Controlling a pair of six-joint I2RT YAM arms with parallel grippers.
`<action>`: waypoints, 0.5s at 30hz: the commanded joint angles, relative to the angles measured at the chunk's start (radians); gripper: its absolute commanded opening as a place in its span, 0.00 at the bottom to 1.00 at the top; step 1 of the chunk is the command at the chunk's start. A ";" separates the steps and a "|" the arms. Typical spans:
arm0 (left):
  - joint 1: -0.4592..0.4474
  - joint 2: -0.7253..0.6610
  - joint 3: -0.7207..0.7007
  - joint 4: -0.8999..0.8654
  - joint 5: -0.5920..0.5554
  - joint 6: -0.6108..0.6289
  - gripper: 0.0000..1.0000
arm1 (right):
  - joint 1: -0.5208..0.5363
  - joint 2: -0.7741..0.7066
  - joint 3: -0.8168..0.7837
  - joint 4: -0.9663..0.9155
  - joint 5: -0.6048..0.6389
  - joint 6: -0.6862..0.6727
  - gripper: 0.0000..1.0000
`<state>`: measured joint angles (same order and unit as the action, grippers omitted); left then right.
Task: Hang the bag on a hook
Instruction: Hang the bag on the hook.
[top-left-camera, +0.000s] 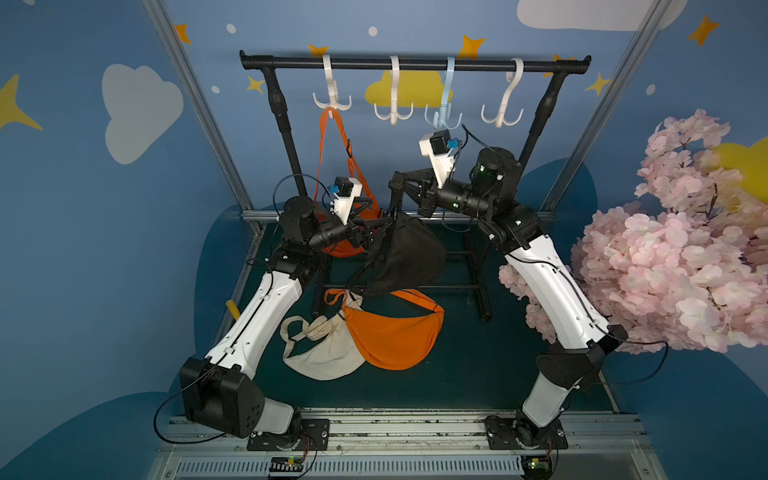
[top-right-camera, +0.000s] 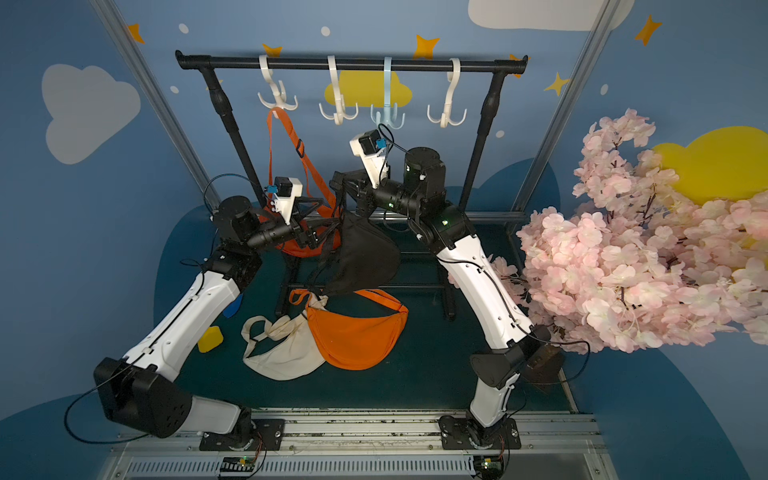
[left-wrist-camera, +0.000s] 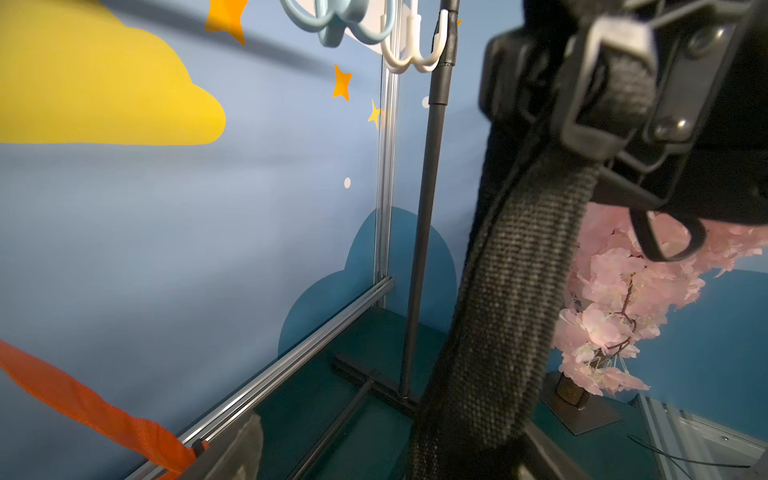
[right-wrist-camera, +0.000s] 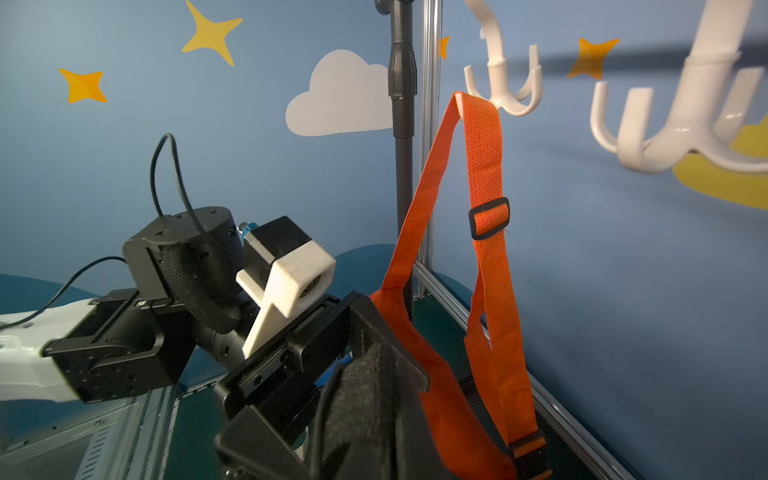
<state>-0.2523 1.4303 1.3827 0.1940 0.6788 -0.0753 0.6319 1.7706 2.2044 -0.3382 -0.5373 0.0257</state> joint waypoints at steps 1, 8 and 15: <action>0.002 -0.005 0.022 0.049 0.032 -0.006 0.85 | 0.002 -0.002 -0.017 0.001 -0.051 0.002 0.00; -0.002 0.032 0.034 0.051 0.047 -0.022 0.76 | 0.006 0.000 -0.026 0.002 -0.065 0.005 0.00; -0.002 0.067 0.076 0.004 0.024 -0.019 0.49 | 0.006 -0.006 -0.022 0.003 -0.062 0.009 0.00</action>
<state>-0.2546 1.4902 1.4292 0.2134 0.7063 -0.0986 0.6331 1.7706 2.1815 -0.3561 -0.5861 0.0261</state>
